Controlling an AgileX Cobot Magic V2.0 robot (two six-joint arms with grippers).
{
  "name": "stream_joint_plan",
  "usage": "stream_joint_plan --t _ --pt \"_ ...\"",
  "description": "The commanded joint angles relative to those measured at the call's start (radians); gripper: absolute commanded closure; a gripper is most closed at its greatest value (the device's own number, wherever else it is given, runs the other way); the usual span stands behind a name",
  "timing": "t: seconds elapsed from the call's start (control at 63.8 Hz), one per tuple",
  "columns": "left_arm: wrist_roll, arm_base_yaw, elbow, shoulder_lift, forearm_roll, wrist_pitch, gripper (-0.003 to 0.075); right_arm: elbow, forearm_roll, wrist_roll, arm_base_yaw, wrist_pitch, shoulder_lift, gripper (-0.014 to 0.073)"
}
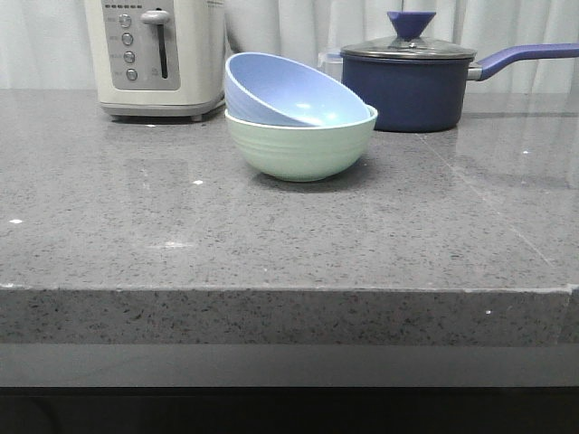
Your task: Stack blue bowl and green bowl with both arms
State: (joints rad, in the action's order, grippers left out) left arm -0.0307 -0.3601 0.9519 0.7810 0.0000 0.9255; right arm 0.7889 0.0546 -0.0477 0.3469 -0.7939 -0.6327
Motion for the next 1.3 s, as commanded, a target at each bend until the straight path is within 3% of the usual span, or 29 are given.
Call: stream_joint_plan --t 0.0,0.392,0.565,0.706,0.847,1.051,1.286 --pt "0.008 0.004 0.025 -0.003 0.0 -0.067 0.074 0.023 -0.014 0.001 -0.004 0.076 0.0 0.0658" --pt "0.008 0.002 0.002 -0.04 0.0 -0.103 0.074 0.023 -0.014 0.001 -0.004 0.075 0.0 0.0658" --pt "0.001 0.079 -0.162 -0.21 0.012 -0.32 0.074 0.023 -0.014 0.001 -0.004 0.074 0.0 0.0658" --pt "0.001 0.18 -0.433 -0.406 0.0 -0.642 0.074 0.023 -0.013 0.001 -0.004 0.074 0.0 0.0658" --pt "0.001 0.251 -0.675 -0.573 -0.029 -0.821 0.074 0.023 -0.013 0.001 -0.004 0.074 0.0 0.0658" --pt "0.001 0.281 -0.875 -0.736 -0.063 -0.917 0.074 0.023 -0.013 0.001 -0.004 0.074 0.0 0.0658" --pt "0.001 0.308 -0.962 -0.805 -0.097 -0.987 0.074 0.023 -0.013 0.001 -0.004 0.074 0.0 0.0658"
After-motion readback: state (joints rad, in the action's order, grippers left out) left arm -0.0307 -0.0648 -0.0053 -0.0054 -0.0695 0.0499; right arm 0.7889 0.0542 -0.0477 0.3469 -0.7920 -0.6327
